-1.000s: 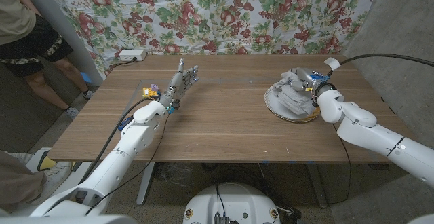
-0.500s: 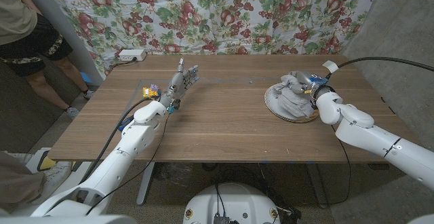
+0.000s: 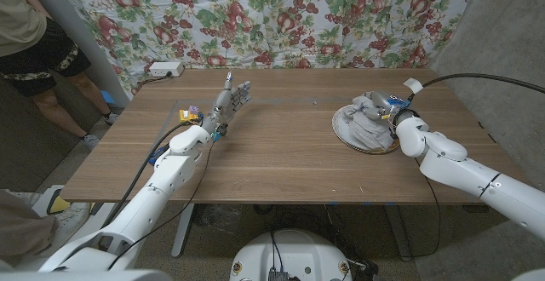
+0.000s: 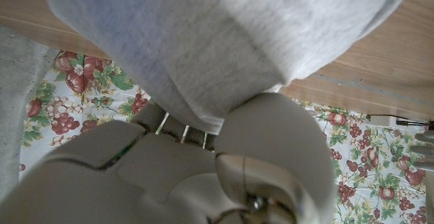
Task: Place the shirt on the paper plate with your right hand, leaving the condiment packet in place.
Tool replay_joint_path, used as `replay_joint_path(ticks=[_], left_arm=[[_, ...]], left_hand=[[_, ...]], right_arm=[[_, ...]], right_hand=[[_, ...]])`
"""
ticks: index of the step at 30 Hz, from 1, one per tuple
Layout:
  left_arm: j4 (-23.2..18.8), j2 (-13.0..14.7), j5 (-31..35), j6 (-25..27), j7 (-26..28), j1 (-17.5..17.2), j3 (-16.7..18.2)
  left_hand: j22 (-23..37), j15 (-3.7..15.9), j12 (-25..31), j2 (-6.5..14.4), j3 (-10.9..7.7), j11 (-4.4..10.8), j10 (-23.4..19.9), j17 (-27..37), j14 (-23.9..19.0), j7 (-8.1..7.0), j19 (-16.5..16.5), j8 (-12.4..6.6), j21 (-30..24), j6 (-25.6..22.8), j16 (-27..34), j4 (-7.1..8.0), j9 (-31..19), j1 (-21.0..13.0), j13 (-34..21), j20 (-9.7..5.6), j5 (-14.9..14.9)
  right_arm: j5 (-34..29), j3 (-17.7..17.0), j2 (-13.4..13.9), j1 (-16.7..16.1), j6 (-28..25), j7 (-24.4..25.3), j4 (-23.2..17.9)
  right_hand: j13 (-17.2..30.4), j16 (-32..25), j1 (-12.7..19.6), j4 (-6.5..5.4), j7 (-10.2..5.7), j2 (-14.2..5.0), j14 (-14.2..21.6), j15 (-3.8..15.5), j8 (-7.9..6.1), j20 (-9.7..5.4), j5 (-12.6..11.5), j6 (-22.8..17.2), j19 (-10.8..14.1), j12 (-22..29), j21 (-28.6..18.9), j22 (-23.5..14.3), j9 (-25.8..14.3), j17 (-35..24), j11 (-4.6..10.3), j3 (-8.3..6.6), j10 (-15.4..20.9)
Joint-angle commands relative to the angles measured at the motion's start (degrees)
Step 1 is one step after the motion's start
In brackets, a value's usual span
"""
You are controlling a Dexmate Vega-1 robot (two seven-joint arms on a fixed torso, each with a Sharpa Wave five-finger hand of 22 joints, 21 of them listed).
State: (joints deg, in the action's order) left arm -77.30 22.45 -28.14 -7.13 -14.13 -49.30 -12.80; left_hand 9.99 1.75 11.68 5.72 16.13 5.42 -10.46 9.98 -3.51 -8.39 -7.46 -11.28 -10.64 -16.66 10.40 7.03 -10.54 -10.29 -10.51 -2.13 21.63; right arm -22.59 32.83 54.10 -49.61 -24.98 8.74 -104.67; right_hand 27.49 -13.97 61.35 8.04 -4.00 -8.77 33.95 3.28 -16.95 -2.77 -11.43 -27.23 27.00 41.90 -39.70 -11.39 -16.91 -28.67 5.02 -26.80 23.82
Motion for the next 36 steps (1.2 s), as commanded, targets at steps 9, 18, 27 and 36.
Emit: replay_joint_path(ticks=[9, 18, 27, 36], left_arm=[[-1.2, 0.1, 0.1, 0.5, 0.5, -0.7, -0.1], [-1.0, 0.0, 0.0, 0.4, 0.5, -0.7, -0.1], [-0.3, -0.1, 0.0, 0.2, 0.2, -0.4, -0.1], [0.6, -0.5, 0.0, -0.2, -0.1, -0.1, -0.2]], left_hand=[[0.1, 4.69, 0.0, 0.3, 0.17, 0.02, -0.3, 0.2, 0.1, 0.20, -0.1, 0.04, -0.5, -0.3, 0.2, 0.22, -0.2, -0.5, -0.2, -3.76, -0.2], [0.1, 4.68, 0.0, 0.3, 0.17, -0.11, -0.4, 0.2, 0.1, 0.31, -0.1, 0.01, -0.5, -0.3, 0.2, 0.22, -0.2, -0.5, -0.2, -3.73, -0.2], [0.1, 4.69, 0.0, 0.3, 0.17, -0.13, -0.4, 0.2, 0.1, 0.24, 0.0, 0.02, -0.5, -0.3, 0.2, 0.21, -0.2, -0.5, -0.2, -3.75, -0.2], [0.1, 4.69, -0.1, 0.3, 0.16, -0.13, -0.3, 0.2, 0.1, 0.26, 0.0, 0.01, -0.5, -0.4, 0.2, 0.21, -0.2, -0.5, -0.2, -3.75, -0.2]], right_arm=[[-0.7, 1.2, 0.1, -0.1, -0.8, -0.5, 0.9], [-1.0, 1.7, 0.0, 0.1, -1.1, -1.1, 0.9], [-1.0, 1.8, -0.1, 0.2, -1.3, -1.5, 0.9], [-0.7, 1.5, 0.5, -0.1, -1.2, -1.8, 0.3]], right_hand=[[0.2, 0.5, -0.7, -0.06, 0.12, 0.32, -0.2, 9.57, 0.45, -5.58, 0.0, -0.2, -1.3, 0.3, -0.4, 0.2, -0.1, 0.2, 0.16, -0.33, -0.1], [-0.3, 1.6, -2.2, -0.47, 0.16, 1.29, -2.0, 9.17, 1.33, -4.55, -0.1, 1.2, -2.9, -0.7, -0.1, 0.4, 0.0, 0.8, -0.52, 0.40, -1.6], [-1.8, 2.7, -3.9, -0.86, 0.23, 2.17, -5.1, 8.88, 2.32, -3.70, -0.4, 2.8, -4.7, -3.0, 0.4, 0.6, 0.3, 2.2, -1.03, 0.84, -3.5], [-3.0, 2.8, -7.3, -2.06, 0.64, 3.77, -7.1, 8.38, 3.31, -3.10, -0.4, 4.6, -5.7, -5.0, 0.9, 0.8, 0.7, 3.3, -1.54, 2.37, -4.6]])
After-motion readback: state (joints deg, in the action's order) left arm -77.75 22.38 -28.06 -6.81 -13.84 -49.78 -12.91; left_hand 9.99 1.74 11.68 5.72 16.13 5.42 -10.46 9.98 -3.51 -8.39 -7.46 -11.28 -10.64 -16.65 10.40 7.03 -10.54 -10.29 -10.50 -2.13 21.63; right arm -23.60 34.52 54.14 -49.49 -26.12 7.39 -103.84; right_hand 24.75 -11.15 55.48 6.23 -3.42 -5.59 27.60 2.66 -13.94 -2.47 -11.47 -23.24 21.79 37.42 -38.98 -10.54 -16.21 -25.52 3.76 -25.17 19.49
